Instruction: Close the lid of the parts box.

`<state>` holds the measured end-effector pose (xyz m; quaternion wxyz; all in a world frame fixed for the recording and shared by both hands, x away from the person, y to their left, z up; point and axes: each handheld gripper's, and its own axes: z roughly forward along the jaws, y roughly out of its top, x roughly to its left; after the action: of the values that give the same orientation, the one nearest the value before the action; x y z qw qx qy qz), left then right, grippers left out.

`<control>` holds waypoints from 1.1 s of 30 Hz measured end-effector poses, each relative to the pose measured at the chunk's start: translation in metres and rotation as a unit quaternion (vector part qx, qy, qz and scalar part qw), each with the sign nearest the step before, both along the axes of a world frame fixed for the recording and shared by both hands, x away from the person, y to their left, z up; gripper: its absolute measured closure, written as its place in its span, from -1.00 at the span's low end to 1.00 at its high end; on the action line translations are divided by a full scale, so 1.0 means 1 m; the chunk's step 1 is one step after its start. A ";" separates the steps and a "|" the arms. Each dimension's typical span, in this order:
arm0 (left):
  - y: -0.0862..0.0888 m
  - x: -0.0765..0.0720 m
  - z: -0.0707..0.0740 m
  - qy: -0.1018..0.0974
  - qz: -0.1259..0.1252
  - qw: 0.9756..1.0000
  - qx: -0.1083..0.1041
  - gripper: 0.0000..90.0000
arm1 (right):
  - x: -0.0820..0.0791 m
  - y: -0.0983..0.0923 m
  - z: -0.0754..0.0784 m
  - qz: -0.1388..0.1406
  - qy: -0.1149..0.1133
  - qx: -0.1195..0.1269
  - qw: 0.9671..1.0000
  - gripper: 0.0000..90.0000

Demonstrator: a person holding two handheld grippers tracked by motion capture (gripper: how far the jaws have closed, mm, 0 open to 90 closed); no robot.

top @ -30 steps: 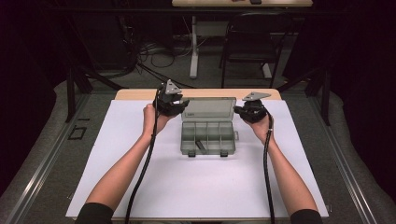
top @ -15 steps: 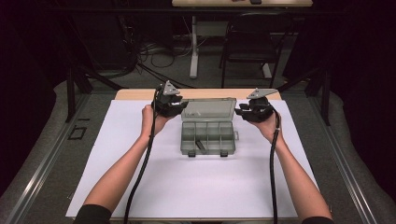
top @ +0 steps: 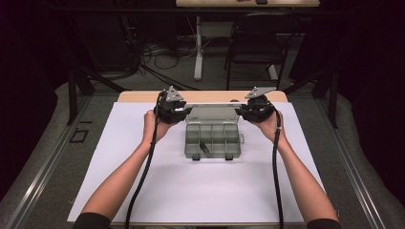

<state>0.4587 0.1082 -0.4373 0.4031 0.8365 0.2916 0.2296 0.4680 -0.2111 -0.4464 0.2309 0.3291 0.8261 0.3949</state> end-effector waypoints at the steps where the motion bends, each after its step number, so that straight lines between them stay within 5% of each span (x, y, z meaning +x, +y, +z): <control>1: 0.000 -0.002 -0.001 0.001 -0.002 1.000 -0.001 0.40 | -0.003 0.000 0.000 0.001 -0.002 -0.004 1.000 0.60; 3: 0.001 -0.004 -0.001 0.002 -0.004 1.000 -0.001 0.37 | -0.005 0.001 0.000 0.004 -0.007 -0.008 1.000 0.60; 8: 0.007 -0.009 0.006 0.009 0.000 1.000 -0.022 -0.12 | -0.008 0.001 -0.001 0.006 -0.011 -0.012 1.000 0.61; 11: 0.013 -0.016 0.023 -0.001 -0.001 0.999 -0.035 -0.17 | -0.010 0.001 -0.001 0.006 -0.012 -0.011 1.000 0.60; 18: 0.013 -0.009 0.040 -0.005 0.006 0.999 -0.036 0.44 | -0.016 0.000 -0.002 0.016 -0.011 -0.011 1.000 0.55; 23: 0.011 -0.002 0.032 0.018 0.003 0.999 -0.038 0.65 | -0.019 -0.001 -0.005 0.020 -0.003 -0.012 1.000 0.51; 27: 0.012 -0.005 0.022 0.032 -0.006 0.999 -0.037 0.77 | -0.024 -0.005 -0.007 0.028 0.011 -0.007 1.000 0.30; 30: 0.013 -0.011 0.013 0.045 -0.020 0.998 -0.034 0.84 | -0.032 -0.011 -0.008 0.044 0.038 0.011 0.998 -0.03; 33: 0.014 -0.014 0.009 0.048 -0.025 0.998 -0.031 0.92 | -0.036 -0.014 -0.009 0.053 0.045 0.019 0.997 -0.09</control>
<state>0.4449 0.1219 -0.4284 0.4198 0.8409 0.2965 0.1694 0.4317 -0.2253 -0.4551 0.1658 0.3066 0.8445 0.4066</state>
